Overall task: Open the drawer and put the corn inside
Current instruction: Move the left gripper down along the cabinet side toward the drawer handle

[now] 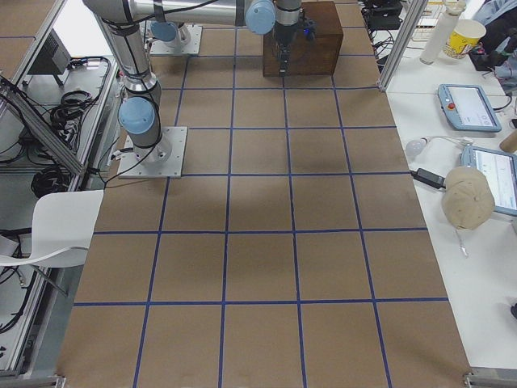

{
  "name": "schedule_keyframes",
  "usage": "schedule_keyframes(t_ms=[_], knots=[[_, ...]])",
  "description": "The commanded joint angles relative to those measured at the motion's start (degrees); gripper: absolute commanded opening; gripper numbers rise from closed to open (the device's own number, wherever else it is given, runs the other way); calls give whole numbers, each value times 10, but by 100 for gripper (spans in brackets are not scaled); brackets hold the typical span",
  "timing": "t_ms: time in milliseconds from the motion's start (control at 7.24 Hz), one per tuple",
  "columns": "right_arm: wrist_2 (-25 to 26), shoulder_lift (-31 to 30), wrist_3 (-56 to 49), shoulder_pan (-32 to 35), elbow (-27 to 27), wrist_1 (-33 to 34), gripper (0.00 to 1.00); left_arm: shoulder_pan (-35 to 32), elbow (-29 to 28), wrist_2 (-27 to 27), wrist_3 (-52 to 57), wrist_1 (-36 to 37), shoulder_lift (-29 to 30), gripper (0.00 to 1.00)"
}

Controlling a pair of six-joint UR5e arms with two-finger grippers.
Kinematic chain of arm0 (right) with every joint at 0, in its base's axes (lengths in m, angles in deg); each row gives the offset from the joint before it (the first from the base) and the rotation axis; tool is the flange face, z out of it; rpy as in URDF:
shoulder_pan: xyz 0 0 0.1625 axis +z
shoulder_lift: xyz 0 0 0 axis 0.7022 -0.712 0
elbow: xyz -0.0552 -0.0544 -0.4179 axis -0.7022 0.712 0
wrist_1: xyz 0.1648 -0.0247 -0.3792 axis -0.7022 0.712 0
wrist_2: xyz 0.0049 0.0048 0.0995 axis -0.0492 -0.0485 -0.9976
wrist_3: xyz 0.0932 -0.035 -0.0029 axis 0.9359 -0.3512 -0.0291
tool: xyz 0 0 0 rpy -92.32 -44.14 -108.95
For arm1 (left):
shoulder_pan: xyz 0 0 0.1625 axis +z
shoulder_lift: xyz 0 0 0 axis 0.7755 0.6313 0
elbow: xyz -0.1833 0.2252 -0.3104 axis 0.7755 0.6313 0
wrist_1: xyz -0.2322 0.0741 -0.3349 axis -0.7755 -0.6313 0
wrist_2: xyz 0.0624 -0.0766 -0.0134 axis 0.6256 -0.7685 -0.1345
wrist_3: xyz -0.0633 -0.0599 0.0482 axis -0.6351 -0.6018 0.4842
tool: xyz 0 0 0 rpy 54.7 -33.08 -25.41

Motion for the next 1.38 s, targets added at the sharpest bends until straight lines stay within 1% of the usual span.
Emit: schedule_keyframes(t_ms=[0, 138, 276, 553, 691, 829, 967, 1105, 1243], knots=[[0, 0, 0, 0, 0, -1, 100, 3, 3, 2, 0, 24, -2, 100], [0, 0, 0, 0, 0, 0, 100, 9, 3, 4, 0, 37, -3, 100], [0, 0, 0, 0, 0, -1, 100, 33, -2, 3, -4, 33, -3, 100], [0, 0, 0, 0, 0, 0, 100, 109, -18, -14, 10, 29, 0, 100], [1, 1, 0, 0, 0, -1, 100, 137, -32, -30, 48, 9, 6, 100], [1, 0, 0, 0, 0, -1, 100, 174, -38, -36, 62, 6, 16, 100], [1, 0, 0, 0, 0, -1, 100, 217, -40, -52, 102, 9, 25, 100], [1, 0, 0, 0, 0, -1, 100, 249, -39, -66, 166, 10, 36, 100], [1, 0, 0, 0, 0, 0, 100, 265, -39, -67, 194, 10, 49, 100]])
